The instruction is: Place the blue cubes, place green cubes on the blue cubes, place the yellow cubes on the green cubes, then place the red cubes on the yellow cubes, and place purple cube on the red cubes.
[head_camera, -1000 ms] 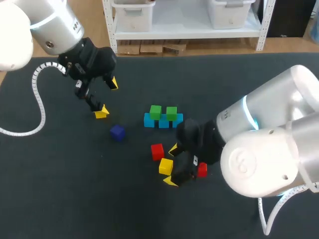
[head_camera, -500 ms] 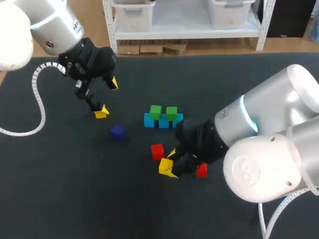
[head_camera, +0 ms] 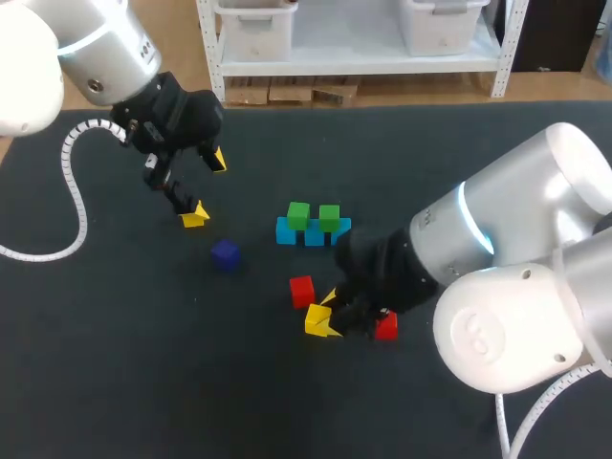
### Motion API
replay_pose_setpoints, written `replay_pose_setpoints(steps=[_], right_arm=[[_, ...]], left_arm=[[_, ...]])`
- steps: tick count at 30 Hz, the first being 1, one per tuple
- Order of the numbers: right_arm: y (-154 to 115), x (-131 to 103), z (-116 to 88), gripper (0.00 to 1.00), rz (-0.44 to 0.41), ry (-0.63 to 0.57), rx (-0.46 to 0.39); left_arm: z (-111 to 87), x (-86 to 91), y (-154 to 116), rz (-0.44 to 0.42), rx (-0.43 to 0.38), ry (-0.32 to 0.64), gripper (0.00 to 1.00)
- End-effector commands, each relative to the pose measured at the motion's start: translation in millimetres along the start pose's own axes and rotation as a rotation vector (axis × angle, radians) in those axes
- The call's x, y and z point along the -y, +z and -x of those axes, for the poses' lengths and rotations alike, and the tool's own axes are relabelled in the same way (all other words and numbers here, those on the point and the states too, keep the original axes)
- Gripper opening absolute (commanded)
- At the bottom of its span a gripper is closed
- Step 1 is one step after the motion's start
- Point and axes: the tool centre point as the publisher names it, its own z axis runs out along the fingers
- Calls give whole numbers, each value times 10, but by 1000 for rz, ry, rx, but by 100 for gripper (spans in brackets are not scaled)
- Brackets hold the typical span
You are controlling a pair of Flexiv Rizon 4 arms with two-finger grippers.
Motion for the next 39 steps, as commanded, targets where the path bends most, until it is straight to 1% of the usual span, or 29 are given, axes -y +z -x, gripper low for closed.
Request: replay_pose_setpoints(steps=[1, 7, 11, 15, 20, 29, 33, 39], right_arm=[[17, 3, -4, 0, -4, 1, -1], [-45, 2, 21, 0, -5, -10, 1], [-248, 15, 144, 0, 7, -30, -13], [-412, 56, 242, 0, 51, -56, -9], [-641, 199, 346, 0, 79, -75, -20], [-924, 521, 474, 0, 78, -129, -52], [-947, 701, 517, 0, 72, -148, -48], [-873, 907, 584, 0, 67, -163, -48]], left_arm=[[-12, 11, 1, 3, 3, 3, 100], [-12, 11, 1, 3, 3, 3, 100], [-12, 11, 1, 3, 3, 3, 100], [-12, 11, 1, 3, 3, 3, 100], [-12, 11, 1, 3, 3, 3, 100], [-12, 11, 1, 3, 3, 3, 100], [-12, 11, 1, 3, 3, 3, 100], [-12, 11, 1, 3, 3, 3, 100]])
